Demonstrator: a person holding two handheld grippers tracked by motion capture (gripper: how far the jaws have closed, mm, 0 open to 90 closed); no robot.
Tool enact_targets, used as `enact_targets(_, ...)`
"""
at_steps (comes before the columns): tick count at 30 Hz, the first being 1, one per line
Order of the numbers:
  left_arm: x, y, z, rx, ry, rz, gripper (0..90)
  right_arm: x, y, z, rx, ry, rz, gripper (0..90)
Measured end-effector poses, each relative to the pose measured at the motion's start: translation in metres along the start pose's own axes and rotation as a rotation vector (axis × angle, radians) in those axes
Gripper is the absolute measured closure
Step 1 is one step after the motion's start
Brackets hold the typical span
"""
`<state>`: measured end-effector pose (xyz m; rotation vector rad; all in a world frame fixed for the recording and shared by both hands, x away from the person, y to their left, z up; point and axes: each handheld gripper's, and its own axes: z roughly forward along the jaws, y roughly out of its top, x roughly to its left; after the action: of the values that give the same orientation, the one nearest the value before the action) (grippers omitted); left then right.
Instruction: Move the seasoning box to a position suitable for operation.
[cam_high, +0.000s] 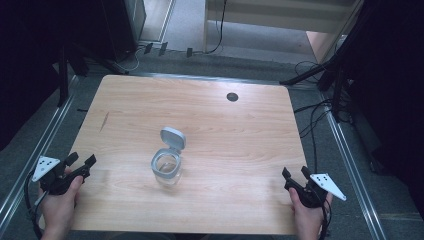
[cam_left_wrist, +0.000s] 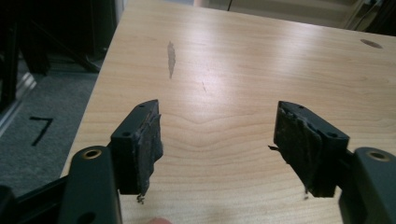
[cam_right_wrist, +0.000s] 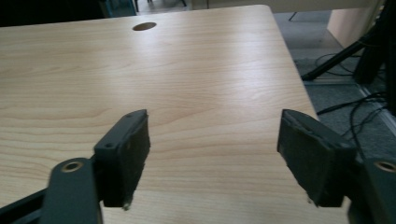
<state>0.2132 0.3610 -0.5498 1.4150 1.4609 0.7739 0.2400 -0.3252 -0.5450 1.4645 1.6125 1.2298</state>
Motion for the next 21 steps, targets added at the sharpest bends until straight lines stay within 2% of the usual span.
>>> enact_targets(2, -0.004, 0.002, 0.001, -0.014, -0.024, -0.043, 35.6, 0.004, 0.0, 0.002, -0.001, 0.022, 0.005, 21.0)
enact_targets(3, -0.008, 0.004, 0.001, -0.025, -0.036, -0.051, 37.4, 0.007, 0.001, 0.004, 0.001, 0.019, 0.0, 20.2)
enact_targets(5, -0.02, 0.007, 0.003, -0.039, -0.055, -0.034, 41.8, 0.017, 0.002, 0.007, 0.009, 0.016, -0.005, 21.9)
enact_targets(7, -0.033, 0.011, 0.006, -0.034, -0.096, -0.013, 47.9, 0.029, 0.004, 0.007, 0.005, 0.036, -0.008, 24.0)
enact_targets(8, -0.033, 0.011, 0.006, -0.034, -0.096, -0.013, 48.5, 0.035, 0.006, 0.008, 0.002, 0.047, -0.012, 26.0)
enact_targets(9, -0.045, 0.013, 0.011, -0.024, -0.114, -0.012, 49.6, 0.042, 0.008, 0.008, -0.003, 0.054, -0.013, 29.8)
enact_targets(10, -0.045, 0.013, 0.011, -0.024, -0.114, -0.012, 50.9, 0.049, 0.009, 0.008, -0.008, 0.069, -0.01, 32.1)
enact_targets(11, -0.055, 0.015, 0.015, -0.016, -0.135, -0.026, 53.0, 0.058, 0.011, 0.009, -0.009, 0.091, -0.002, 35.0)
enact_targets(14, -0.069, 0.016, 0.02, -0.005, -0.168, -0.006, 56.4, 0.079, 0.014, 0.013, 0.003, 0.143, -0.005, 37.3)
enact_targets(16, -0.075, 0.017, 0.021, -0.003, -0.177, 0.019, 58.5, 0.094, 0.014, 0.016, 0.005, 0.174, -0.013, 43.1)
enact_targets(18, -0.079, 0.018, 0.022, 0.003, -0.206, 0.019, 60.7, 0.111, 0.014, 0.019, 0.008, 0.202, -0.031, 48.0)
enact_targets(19, -0.079, 0.018, 0.022, 0.003, -0.206, 0.019, 61.4, 0.119, 0.014, 0.02, 0.008, 0.216, -0.04, 48.8)
enact_targets(20, -0.082, 0.018, 0.024, 0.019, -0.218, 0.025, 61.4, 0.119, 0.014, 0.02, 0.008, 0.216, -0.04, 48.8)
enact_targets(21, -0.085, 0.017, 0.025, 0.022, -0.22, 0.034, 61.2, 0.136, 0.016, 0.024, 0.014, 0.256, -0.029, 51.4)
